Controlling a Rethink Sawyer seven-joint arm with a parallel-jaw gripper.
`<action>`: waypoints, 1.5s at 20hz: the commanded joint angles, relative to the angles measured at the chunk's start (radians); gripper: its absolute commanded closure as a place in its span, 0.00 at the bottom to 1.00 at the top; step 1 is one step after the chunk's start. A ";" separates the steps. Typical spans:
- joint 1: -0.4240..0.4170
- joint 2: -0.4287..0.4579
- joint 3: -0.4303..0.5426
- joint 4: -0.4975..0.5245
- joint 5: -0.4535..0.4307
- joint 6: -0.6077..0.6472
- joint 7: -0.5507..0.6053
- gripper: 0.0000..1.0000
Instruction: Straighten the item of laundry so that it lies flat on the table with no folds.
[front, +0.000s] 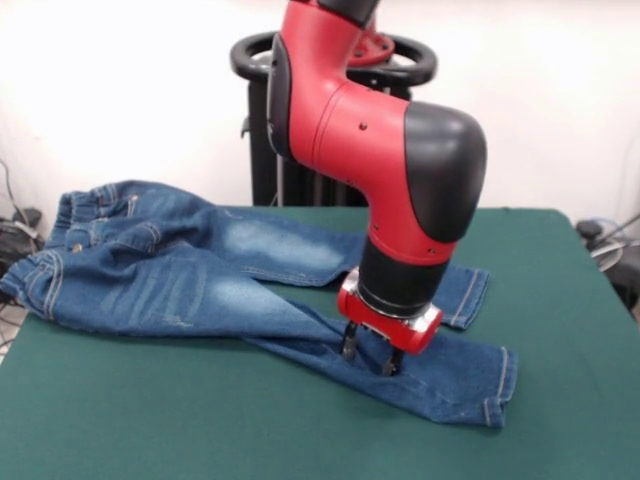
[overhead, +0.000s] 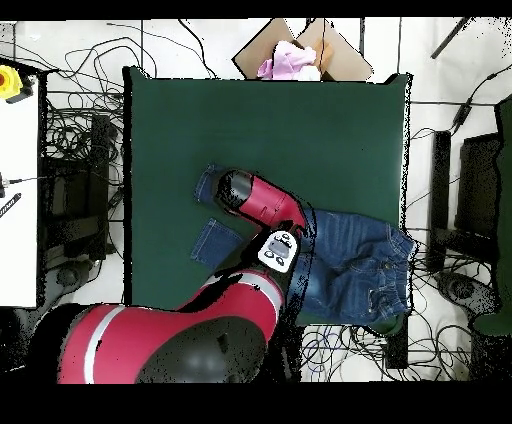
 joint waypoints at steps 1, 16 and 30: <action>0.047 0.093 0.158 -0.125 0.091 -0.016 0.290 0.00; 0.077 0.105 0.144 -0.149 0.102 0.021 0.269 0.00; 0.000 -0.242 -0.036 0.121 -0.068 0.177 0.090 0.00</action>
